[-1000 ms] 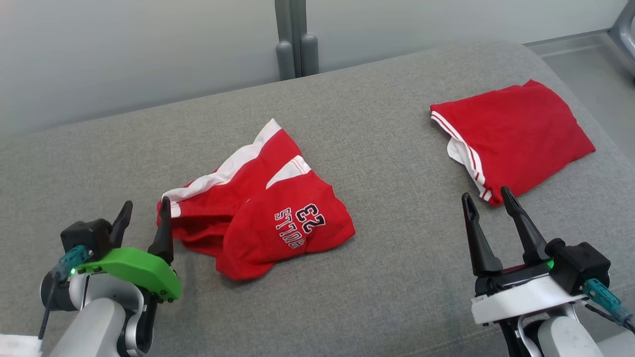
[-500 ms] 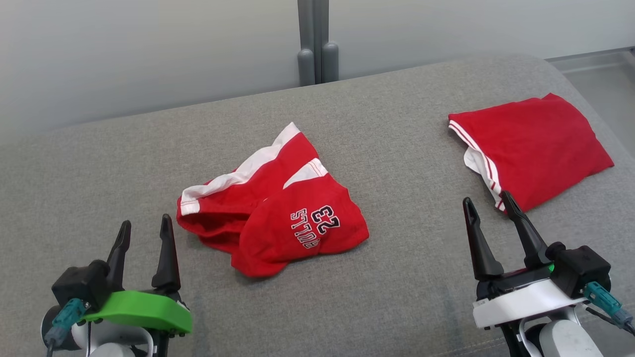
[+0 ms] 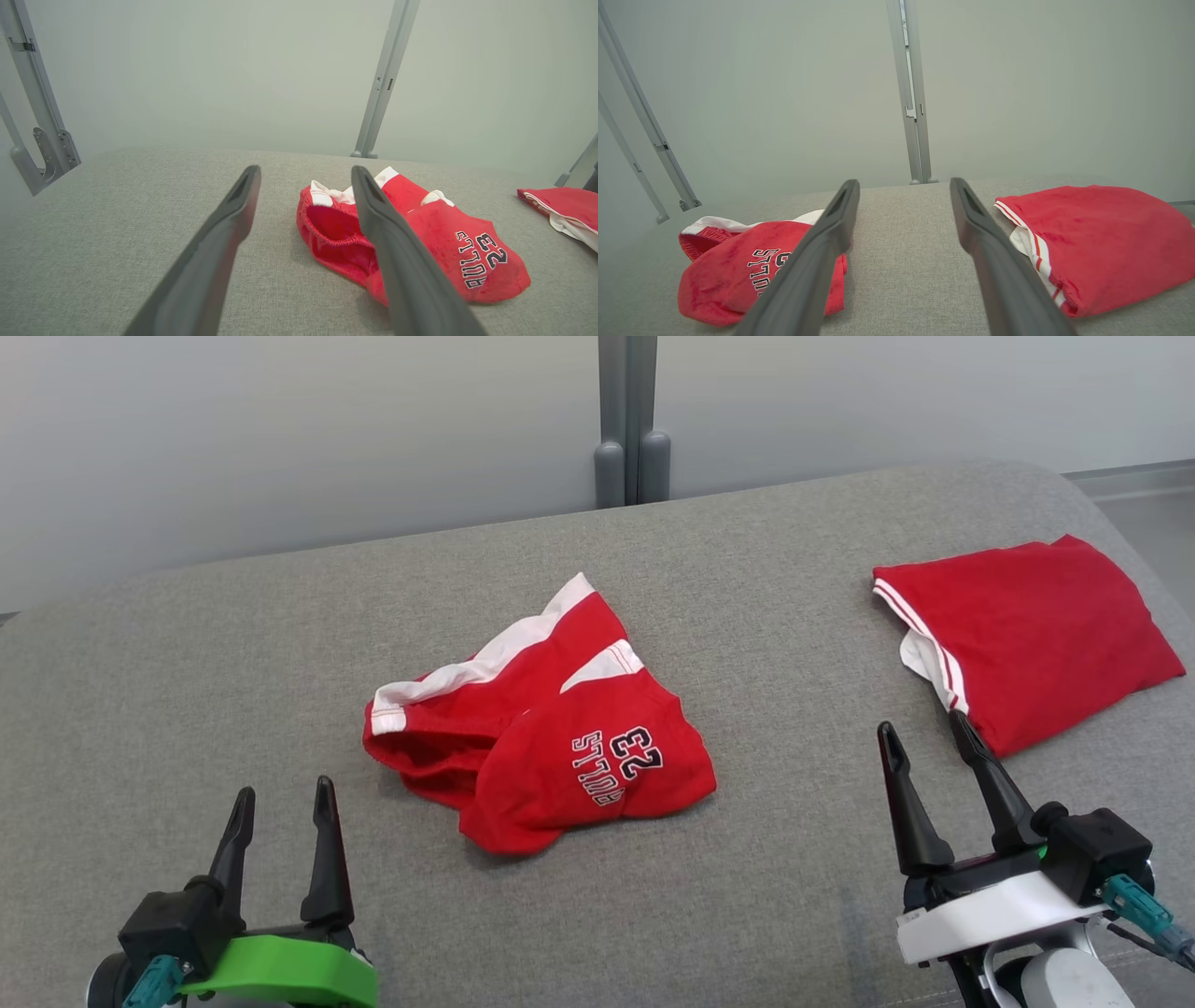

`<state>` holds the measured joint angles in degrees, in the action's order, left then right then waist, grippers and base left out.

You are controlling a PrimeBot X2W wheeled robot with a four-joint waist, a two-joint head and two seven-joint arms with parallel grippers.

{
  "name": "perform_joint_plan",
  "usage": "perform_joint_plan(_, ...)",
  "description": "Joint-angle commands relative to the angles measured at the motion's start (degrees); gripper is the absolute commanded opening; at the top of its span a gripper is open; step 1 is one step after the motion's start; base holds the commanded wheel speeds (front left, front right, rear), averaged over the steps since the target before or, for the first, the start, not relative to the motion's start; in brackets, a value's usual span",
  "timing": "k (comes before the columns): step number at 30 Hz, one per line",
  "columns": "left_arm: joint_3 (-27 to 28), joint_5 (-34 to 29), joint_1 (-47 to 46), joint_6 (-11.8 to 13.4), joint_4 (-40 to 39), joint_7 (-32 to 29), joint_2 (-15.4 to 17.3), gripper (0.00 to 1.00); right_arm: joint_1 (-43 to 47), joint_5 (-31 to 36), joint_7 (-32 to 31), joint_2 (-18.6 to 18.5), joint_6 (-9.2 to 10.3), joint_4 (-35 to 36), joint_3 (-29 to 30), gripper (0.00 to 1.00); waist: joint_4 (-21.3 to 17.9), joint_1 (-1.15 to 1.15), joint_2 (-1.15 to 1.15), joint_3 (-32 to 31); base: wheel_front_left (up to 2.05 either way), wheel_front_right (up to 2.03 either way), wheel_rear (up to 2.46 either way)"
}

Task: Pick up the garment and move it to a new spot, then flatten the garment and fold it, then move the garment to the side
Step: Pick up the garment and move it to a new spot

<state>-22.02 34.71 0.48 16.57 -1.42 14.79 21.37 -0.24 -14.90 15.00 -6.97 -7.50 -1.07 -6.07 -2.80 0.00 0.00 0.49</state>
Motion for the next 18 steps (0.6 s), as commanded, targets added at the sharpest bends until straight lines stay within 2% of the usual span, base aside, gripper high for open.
perform_joint_plan(1,0.3,-0.6,0.5,-0.4,0.0,0.4,0.0,1.00,0.5,-0.2,0.2,-0.3,0.02,-0.2,0.0,1.00,-0.1,0.00,0.00,0.0,0.00,0.00,0.00)
perform_joint_plan(11,-0.4,0.0,-1.0,-1.7,1.0,0.3,-0.4,1.00,-0.2,-0.6,0.2,-0.4,0.02,-0.4,-0.7,1.00,-1.1,0.00,0.00,0.2,0.00,0.00,0.00)
perform_joint_plan(18,-2.0,2.1,-3.3,-3.1,3.4,-4.4,-0.9,1.00,-0.8,-0.7,0.2,-0.3,0.02,-0.7,-0.9,1.00,-1.8,0.00,0.00,0.4,0.00,0.00,0.00)
